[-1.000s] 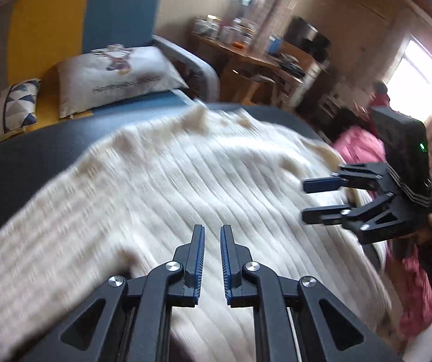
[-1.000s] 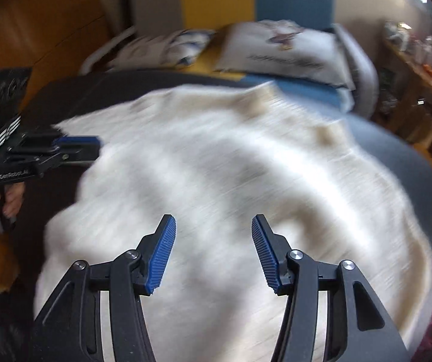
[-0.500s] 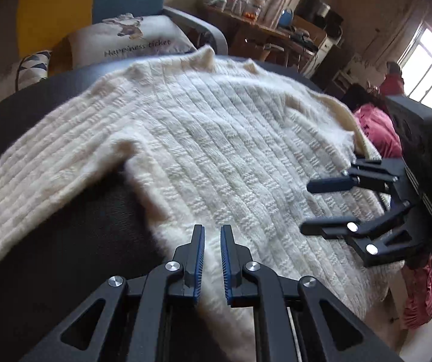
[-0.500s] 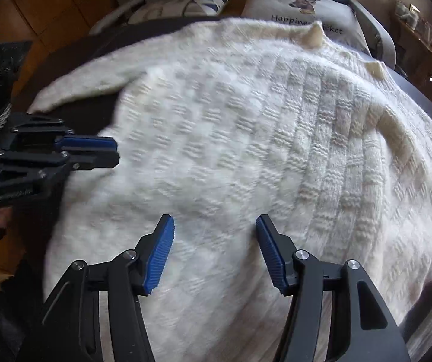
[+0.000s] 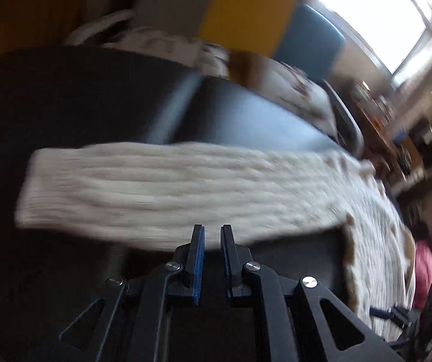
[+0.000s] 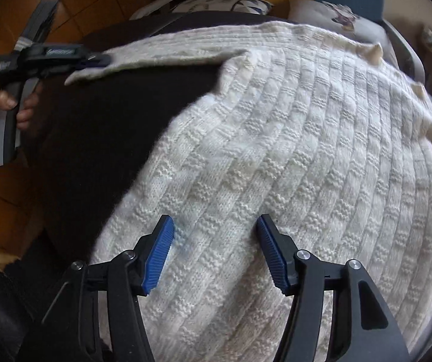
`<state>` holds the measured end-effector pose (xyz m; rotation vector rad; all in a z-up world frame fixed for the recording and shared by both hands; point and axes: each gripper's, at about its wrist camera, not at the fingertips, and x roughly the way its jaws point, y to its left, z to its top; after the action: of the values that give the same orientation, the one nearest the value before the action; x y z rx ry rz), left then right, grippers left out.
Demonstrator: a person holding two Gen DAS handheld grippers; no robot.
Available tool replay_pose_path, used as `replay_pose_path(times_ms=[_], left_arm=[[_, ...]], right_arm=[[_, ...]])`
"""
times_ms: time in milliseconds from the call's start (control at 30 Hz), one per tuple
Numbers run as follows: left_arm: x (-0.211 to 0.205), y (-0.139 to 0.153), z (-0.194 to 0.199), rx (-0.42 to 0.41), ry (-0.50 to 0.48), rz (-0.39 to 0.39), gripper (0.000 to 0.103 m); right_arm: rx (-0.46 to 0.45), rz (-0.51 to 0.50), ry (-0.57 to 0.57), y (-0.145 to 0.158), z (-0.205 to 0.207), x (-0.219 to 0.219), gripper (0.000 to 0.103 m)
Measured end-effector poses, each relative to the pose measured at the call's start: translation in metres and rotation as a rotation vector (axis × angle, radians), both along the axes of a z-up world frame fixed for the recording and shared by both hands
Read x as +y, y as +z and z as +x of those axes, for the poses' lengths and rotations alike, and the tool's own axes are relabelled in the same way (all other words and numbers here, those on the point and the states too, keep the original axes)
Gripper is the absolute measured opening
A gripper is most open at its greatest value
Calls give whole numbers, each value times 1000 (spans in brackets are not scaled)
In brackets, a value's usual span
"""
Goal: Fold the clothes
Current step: 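Move the left tool to the sleeve and close on it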
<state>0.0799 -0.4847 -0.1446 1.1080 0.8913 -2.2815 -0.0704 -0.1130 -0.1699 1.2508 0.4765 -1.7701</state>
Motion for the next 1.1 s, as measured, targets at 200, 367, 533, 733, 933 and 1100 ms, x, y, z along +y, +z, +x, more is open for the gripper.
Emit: replay_pose_path(times_ms=[200, 367, 533, 733, 933, 1100], left_arm=[[-72, -14, 99, -3, 203, 102, 23], [-92, -36, 122, 38, 235, 226, 23], [-100, -55, 117, 141, 277, 371, 25], [-104, -61, 101, 191, 331, 428, 27], [-90, -51, 75, 148, 333, 352, 30], [-78, -43, 57, 101, 317, 256, 15]], right_arm=[[6, -14, -27, -3, 2, 0, 65], [20, 2, -36, -1, 5, 2, 71], [41, 44, -28, -1, 12, -1, 74], [21, 43, -65, 7, 8, -3, 74], [115, -28, -42, 47, -19, -38, 64], [109, -32, -203, 48, -96, -48, 35]])
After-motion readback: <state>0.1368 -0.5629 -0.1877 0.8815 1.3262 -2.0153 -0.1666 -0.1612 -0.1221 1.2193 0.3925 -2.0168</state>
